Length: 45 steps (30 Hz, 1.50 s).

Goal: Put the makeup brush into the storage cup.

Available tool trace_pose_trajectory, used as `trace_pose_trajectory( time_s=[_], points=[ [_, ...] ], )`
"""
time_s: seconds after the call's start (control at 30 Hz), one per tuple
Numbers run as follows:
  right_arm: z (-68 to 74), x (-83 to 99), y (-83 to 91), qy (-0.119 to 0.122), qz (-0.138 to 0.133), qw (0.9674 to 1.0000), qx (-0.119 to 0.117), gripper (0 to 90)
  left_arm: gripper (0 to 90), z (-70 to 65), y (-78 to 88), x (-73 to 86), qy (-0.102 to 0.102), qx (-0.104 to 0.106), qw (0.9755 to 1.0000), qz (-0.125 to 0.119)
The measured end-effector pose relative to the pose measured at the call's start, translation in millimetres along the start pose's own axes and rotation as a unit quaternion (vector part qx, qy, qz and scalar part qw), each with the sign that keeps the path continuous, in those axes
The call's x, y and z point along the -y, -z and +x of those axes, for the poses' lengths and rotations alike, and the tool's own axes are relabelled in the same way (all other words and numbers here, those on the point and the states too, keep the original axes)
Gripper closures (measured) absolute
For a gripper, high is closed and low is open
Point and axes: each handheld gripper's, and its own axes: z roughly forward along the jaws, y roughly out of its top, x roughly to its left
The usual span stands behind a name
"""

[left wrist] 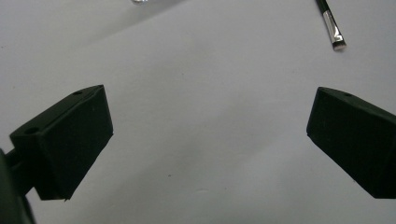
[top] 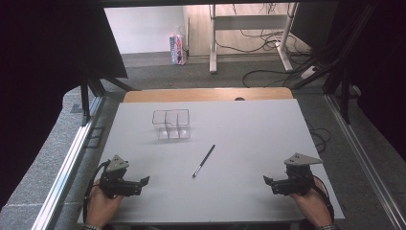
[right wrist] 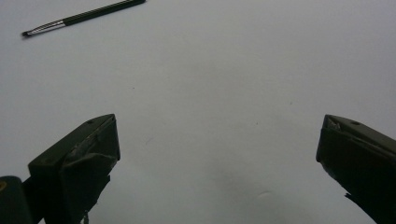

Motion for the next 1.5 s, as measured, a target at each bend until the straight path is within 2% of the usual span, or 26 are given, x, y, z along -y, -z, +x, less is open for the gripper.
trace_pose_trajectory(
  time_s=[0.13, 0.33, 0.57, 0.87, 1.03, 1.17, 1.5],
  points=[
    [0.1, -1.3, -0.1, 0.002, -0.003, 1.0000, -0.001, 0.0, 0.2, 1.3, 0.2, 1.0, 0.002, 0.002, 1.0000, -0.007],
    [0.7, -2.1, -0.4, 0.001, -0.004, 1.0000, -0.006, 0.0, 0.1, 5.1, 1.4, 1.6, 0.024, 0.007, 0.9995, -0.016],
    [2.6, -3.3, -1.2, 0.004, -0.004, 0.9999, -0.010, 0.0, 0.0, 7.5, 0.4, 1.6, 0.034, 0.015, 0.9993, -0.005],
    [2.9, -3.1, -3.3, 0.006, 0.006, 0.9999, -0.008, 0.0, 0.5, 9.7, -0.2, -4.2, 0.030, 0.005, 0.9994, 0.016],
    [2.3, -2.9, -4.0, 0.008, 0.008, 0.9999, -0.009, 0.0, 1.1, 9.2, -0.6, -9.4, 0.030, 0.003, 0.9994, 0.014],
    [1.9, -3.2, -2.9, 0.009, 0.002, 0.9999, -0.009, 0.0, 1.2, 6.6, -2.7, -15.2, 0.027, 0.009, 0.9994, 0.018],
    [3.5, -3.6, -4.9, 0.007, 0.006, 0.9999, -0.010, 0.0, 1.3, -0.7, -9.8, -33.1, 0.005, 0.020, 0.9994, 0.029]
  ],
)
